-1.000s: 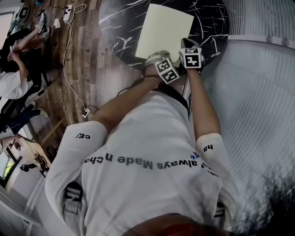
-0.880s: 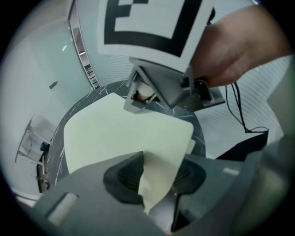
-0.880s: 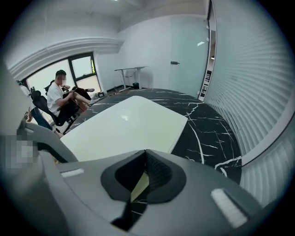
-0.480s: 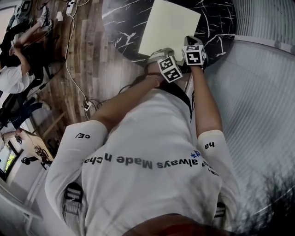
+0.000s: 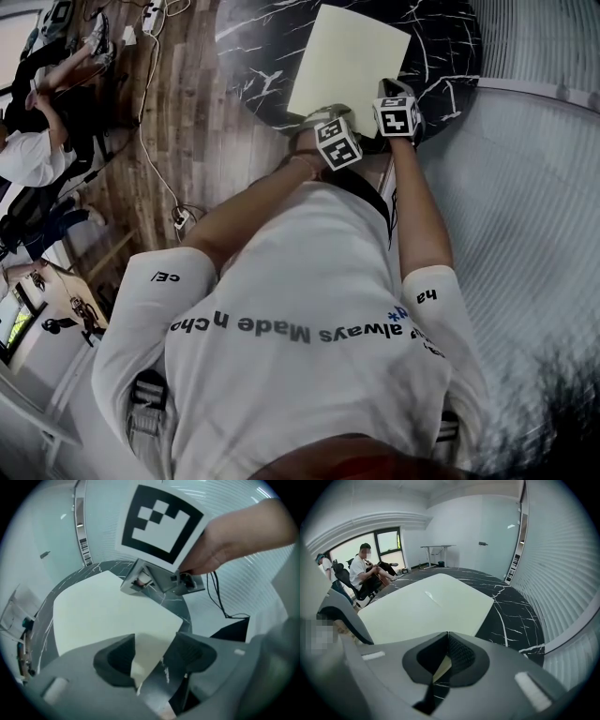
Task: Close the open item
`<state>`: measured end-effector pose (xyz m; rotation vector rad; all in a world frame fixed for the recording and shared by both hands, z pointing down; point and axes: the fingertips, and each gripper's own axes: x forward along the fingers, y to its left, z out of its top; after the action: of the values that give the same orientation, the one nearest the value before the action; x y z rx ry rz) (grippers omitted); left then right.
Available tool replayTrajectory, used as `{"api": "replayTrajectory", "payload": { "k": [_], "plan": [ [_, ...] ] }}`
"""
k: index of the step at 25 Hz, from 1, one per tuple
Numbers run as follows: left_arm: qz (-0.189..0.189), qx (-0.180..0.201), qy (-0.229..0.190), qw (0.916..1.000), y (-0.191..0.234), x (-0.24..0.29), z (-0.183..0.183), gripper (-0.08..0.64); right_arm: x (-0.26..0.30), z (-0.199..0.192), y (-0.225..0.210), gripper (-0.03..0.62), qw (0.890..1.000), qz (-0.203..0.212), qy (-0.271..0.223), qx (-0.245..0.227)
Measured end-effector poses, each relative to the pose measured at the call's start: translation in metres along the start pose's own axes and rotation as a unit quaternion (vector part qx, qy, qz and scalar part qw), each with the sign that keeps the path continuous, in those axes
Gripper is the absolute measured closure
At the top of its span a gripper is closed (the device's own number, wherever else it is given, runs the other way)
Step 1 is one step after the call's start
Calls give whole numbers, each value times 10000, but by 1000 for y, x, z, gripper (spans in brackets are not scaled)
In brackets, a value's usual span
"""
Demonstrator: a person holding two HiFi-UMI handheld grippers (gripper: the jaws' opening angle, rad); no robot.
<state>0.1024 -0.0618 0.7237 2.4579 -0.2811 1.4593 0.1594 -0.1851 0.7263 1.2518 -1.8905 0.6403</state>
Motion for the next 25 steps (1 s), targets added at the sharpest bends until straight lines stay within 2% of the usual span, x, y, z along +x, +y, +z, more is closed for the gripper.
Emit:
{"api": "replayTrajectory", "payload": {
  "k": [6,10,13,18,25],
  "plan": [
    [193,-304,-221,9991,23,-25,-1,301,-15,6,-5,591,9992,67,-212,321],
    [237,-686,-592,9956,37,-46,7,338,-51,30,-12,591,9969,20,-704,339],
    [438,-847,-959,9908,53,-71,20,370,-82,50,-13,591,9939,32,-1041,356],
    [806,-1140,-1752,9746,81,-128,52,424,-133,83,-3,591,9870,82,-1574,303],
    [1123,-1378,-2856,9417,97,-222,96,497,-214,133,20,591,9714,198,-2354,233]
  ]
}}
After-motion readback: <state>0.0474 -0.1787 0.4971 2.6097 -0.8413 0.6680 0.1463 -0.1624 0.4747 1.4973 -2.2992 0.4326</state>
